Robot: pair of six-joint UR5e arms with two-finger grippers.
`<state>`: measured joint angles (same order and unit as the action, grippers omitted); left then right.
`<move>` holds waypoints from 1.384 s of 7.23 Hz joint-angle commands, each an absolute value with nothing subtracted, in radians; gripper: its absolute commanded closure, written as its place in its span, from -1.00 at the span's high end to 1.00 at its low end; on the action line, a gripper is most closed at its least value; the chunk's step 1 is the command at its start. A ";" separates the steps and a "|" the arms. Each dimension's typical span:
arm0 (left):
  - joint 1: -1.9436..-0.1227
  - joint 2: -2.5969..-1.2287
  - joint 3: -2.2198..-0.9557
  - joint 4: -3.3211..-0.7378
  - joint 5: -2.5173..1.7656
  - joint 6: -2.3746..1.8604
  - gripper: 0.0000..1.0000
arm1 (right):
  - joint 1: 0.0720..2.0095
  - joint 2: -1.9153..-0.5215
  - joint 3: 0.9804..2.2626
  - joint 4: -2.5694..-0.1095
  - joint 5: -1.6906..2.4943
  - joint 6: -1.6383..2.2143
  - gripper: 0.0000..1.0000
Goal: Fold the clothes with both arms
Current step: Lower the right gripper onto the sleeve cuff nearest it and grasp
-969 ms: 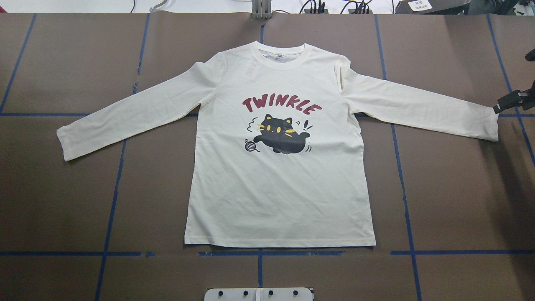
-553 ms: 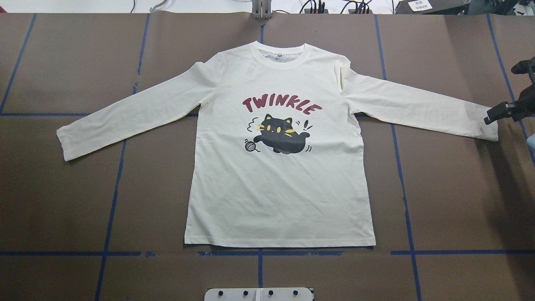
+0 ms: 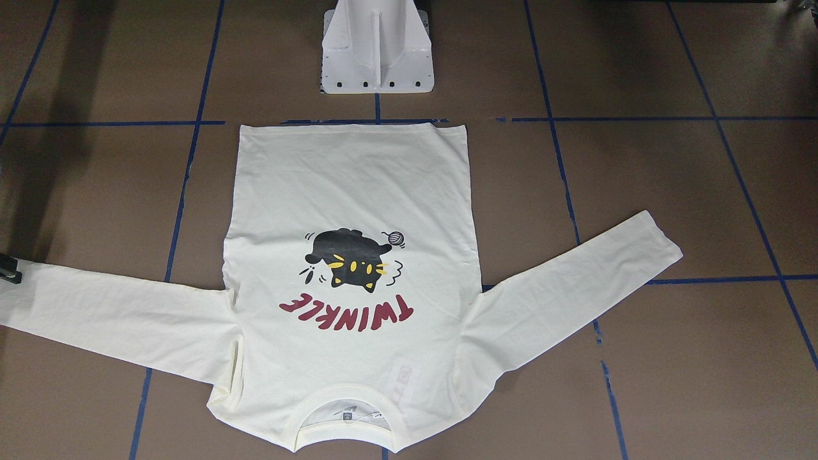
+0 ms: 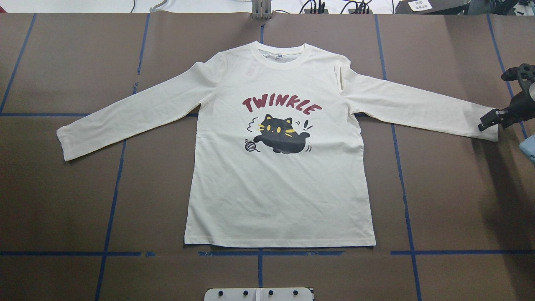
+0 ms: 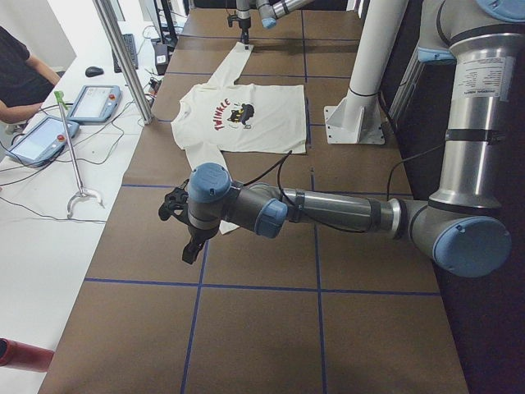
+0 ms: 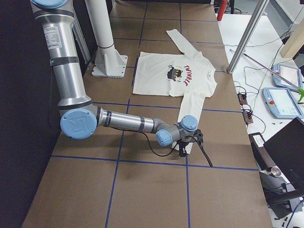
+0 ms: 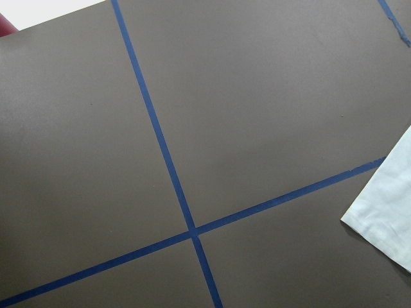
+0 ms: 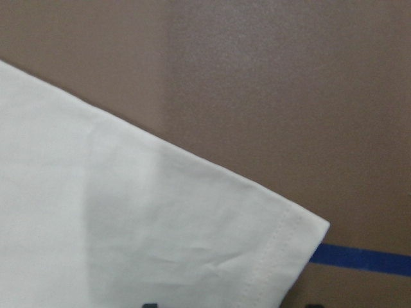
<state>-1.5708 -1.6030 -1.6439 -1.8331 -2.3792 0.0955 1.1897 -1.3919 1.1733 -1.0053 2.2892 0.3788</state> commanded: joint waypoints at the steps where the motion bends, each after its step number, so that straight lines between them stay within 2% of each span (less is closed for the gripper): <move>1: -1.571 -1.603 -1.644 -1.833 -2.379 0.095 1.00 | 1.189 -1.388 1.177 -1.005 2.296 0.370 -0.81; 3: -1.571 -1.603 -1.644 -1.833 -2.379 0.095 1.00 | 1.195 -1.384 1.180 -1.005 2.301 0.370 -0.95; 7: -1.571 -1.603 -1.644 -1.833 -2.379 0.095 1.00 | 1.219 -1.387 1.225 -1.005 2.318 0.382 -1.00; 9: -1.571 -1.603 -1.644 -1.833 -2.379 0.095 1.00 | 1.224 -1.376 1.325 -1.015 2.386 0.409 -1.00; 10: -1.571 -1.603 -1.644 -1.833 -2.379 0.095 1.00 | 1.221 -1.333 1.366 -1.006 2.410 0.540 -1.00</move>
<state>-1.5708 -1.6030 -1.6444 -1.8331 -2.3792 0.0951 1.2225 -1.3704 1.3088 -1.0109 2.3696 0.4271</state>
